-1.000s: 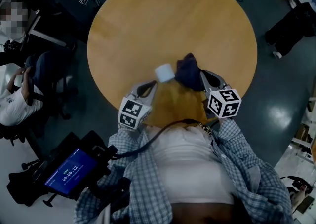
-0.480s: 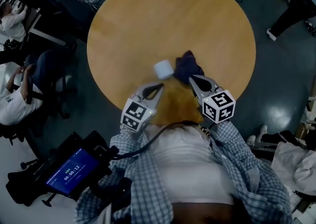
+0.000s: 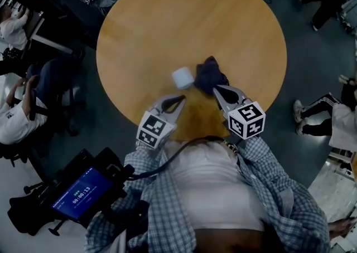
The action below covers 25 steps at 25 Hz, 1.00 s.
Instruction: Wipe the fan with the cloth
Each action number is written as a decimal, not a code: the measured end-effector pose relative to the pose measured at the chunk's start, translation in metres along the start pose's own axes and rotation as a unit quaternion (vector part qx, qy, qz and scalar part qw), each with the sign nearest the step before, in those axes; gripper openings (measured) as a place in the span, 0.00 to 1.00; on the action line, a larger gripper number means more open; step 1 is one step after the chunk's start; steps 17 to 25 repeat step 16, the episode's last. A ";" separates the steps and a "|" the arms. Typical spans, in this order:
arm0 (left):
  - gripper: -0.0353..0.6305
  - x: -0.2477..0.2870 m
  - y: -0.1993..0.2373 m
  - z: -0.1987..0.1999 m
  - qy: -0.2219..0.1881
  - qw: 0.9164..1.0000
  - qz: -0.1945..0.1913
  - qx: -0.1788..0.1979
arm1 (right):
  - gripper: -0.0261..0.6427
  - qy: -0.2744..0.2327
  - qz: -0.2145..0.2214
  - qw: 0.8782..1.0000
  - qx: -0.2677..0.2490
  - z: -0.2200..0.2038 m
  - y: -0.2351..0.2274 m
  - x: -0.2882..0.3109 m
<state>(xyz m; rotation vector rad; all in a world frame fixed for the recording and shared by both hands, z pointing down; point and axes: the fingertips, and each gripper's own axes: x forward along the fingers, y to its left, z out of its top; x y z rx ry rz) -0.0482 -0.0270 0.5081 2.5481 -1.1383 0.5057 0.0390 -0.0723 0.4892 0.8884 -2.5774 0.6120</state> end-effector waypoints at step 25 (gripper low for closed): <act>0.05 0.001 0.004 -0.002 0.008 1.000 0.005 0.004 | 0.04 0.008 0.007 1.000 -0.006 0.000 -0.002 0.005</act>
